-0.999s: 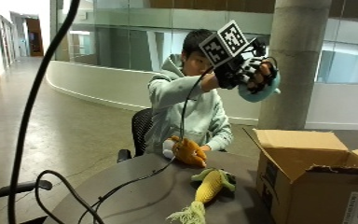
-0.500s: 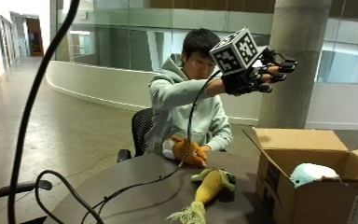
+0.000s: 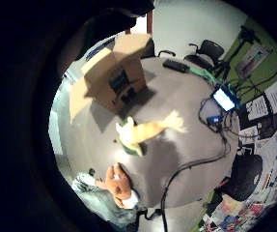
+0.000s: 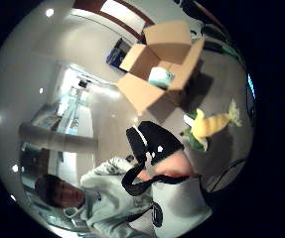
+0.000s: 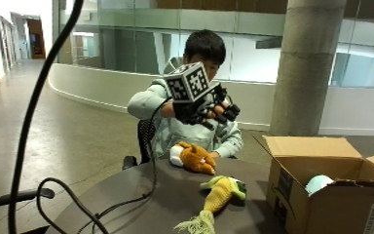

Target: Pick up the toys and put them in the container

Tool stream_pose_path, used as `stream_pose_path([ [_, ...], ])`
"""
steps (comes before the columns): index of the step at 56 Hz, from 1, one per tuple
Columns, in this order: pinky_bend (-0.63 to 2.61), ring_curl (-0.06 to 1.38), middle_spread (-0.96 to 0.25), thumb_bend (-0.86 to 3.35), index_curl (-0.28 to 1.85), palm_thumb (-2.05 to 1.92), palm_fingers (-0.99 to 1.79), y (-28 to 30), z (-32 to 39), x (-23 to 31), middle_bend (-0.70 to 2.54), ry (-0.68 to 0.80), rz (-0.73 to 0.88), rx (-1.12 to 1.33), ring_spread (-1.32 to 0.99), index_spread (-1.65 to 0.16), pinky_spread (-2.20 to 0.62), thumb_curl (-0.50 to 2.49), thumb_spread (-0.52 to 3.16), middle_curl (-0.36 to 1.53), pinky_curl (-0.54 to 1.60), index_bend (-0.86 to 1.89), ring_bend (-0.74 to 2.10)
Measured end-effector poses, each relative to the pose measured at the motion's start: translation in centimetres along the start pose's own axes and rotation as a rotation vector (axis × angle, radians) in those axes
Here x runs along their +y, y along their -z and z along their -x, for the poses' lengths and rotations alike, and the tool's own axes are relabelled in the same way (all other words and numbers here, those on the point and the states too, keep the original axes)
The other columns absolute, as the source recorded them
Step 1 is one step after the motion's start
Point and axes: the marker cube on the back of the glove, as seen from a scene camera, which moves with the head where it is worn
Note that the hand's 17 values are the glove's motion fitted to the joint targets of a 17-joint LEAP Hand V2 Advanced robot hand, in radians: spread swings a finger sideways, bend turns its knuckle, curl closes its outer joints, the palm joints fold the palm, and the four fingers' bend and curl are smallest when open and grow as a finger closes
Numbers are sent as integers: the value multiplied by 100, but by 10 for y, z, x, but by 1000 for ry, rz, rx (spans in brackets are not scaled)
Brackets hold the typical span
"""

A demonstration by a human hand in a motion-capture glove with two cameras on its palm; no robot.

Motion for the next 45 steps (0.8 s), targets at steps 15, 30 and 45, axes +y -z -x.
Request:
stream_pose_path([
  [15,55,19,-3,-3,42,4,-8,-115,-50,29,18,-12,189,67,-7,-28,0,33,119,38,35,16,16],
  [30,47,19,-9,-4,40,-2,-7,-199,-74,18,22,13,325,177,-8,-29,-1,31,111,38,34,18,15],
  [45,15,34,-10,5,42,12,98,-217,-73,19,84,88,194,241,-20,-18,-6,33,122,57,17,22,84],
])
